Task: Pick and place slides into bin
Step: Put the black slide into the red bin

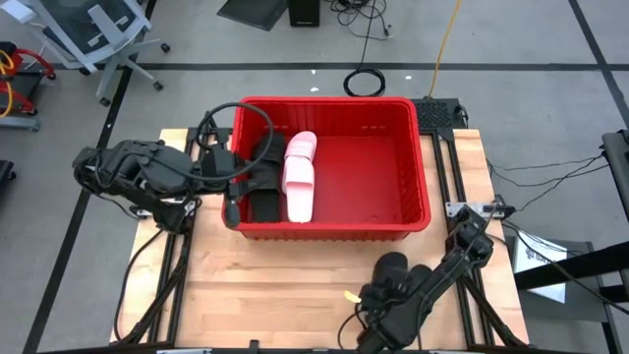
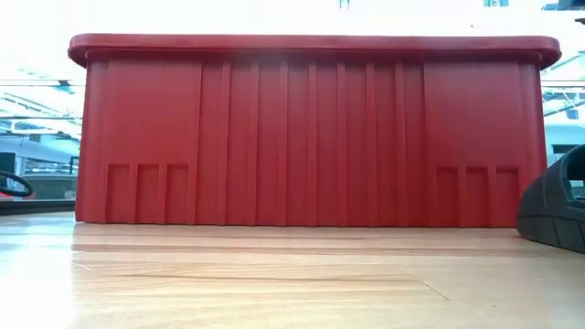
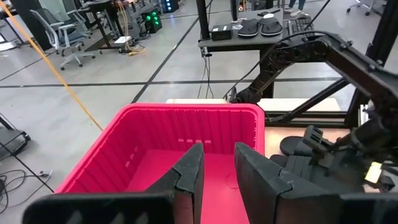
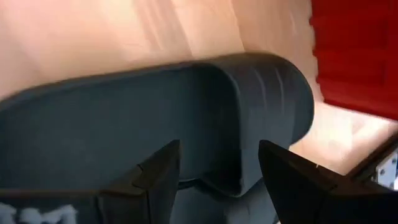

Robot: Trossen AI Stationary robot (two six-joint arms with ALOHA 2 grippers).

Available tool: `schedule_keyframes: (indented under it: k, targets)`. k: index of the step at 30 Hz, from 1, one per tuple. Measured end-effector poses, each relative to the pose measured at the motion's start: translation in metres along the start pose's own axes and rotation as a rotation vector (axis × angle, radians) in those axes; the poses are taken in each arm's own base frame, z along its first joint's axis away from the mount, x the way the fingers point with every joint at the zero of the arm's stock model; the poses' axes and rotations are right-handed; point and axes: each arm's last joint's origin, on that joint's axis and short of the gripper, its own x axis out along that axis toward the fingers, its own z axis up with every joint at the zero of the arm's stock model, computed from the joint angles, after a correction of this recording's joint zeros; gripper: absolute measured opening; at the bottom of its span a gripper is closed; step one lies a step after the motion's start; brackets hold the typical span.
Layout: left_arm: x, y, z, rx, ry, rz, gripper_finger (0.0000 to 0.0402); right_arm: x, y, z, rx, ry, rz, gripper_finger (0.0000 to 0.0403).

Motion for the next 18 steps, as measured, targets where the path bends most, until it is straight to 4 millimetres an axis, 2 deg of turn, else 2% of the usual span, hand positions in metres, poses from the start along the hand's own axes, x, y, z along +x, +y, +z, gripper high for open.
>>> schedule_keyframes:
  k: [5, 14, 18]
  targets:
    - [0.0, 0.0, 0.0, 0.001, 0.0, -0.001, 0.0088, 0.021, -0.003, -0.006, 0.073, 0.029, -0.084, 0.0205]
    - [0.0, 0.0, 0.0, 0.004, 0.0, 0.0, 0.0088, 0.044, -0.011, -0.011, 0.101, 0.065, -0.172, 0.0205]
    - [0.0, 0.0, 0.0, 0.004, 0.0, 0.0, 0.0088, 0.052, -0.013, -0.008, 0.114, 0.083, -0.182, 0.0184]
